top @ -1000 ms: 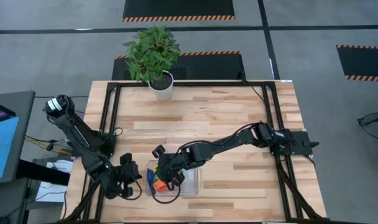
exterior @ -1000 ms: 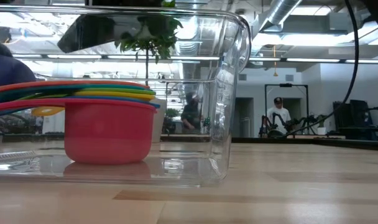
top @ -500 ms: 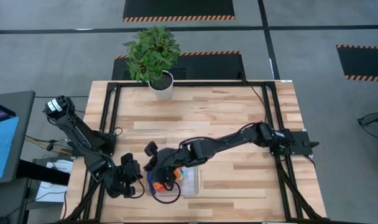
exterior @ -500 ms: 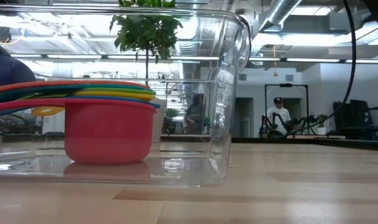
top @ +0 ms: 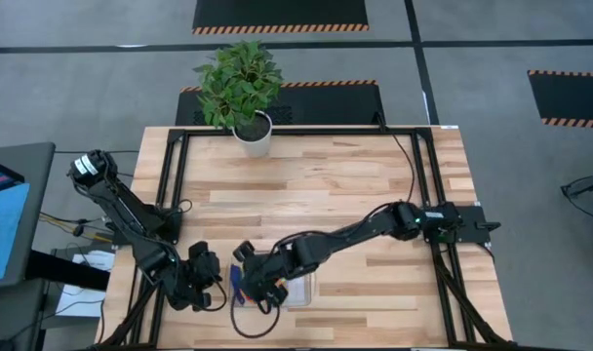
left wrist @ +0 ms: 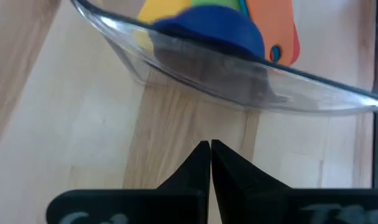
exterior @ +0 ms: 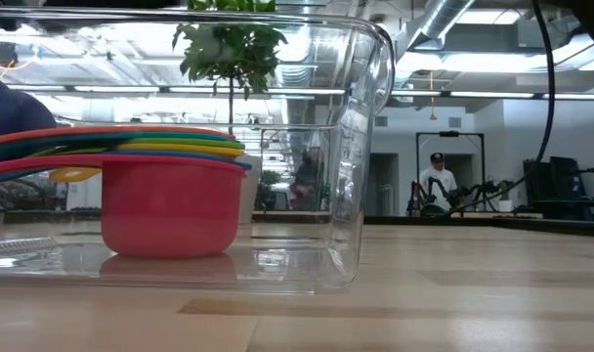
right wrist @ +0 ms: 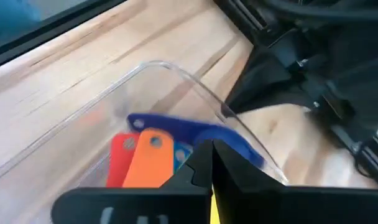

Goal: Nest measuring cups in basket
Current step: Adjust the dark blue measuring cup on the transparent bin

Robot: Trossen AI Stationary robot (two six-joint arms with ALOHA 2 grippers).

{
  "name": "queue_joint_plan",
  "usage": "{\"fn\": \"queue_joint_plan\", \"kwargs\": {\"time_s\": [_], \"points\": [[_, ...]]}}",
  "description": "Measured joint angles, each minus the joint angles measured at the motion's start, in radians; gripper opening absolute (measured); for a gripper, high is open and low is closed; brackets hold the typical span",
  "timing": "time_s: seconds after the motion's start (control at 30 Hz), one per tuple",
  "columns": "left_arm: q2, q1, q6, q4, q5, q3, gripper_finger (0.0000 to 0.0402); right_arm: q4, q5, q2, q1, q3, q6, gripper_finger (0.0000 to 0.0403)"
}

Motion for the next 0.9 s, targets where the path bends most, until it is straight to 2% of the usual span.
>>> {"fn": "queue_joint_plan", "kwargs": {"time_s": [0.2, 0.4, 0.9], "points": [[0.0, -0.001, 0.001, -0.001, 0.004, 0.0, 0.0, 0.003, 0.018, 0.098, 0.01, 0.067, 0.011, 0.0024], [0.0, 0.0, 0.003, -0.001, -0.004, 0.0, 0.0, -0.013, 0.164, 0.101, 0.016, 0.071, -0.009, 0.0021], [0.0, 0.0, 0.028, 0.031, -0.09, 0.0, 0.0, -0.056, 0.153, 0.087, -0.007, 0.069, 0.07, 0.0047]]}}
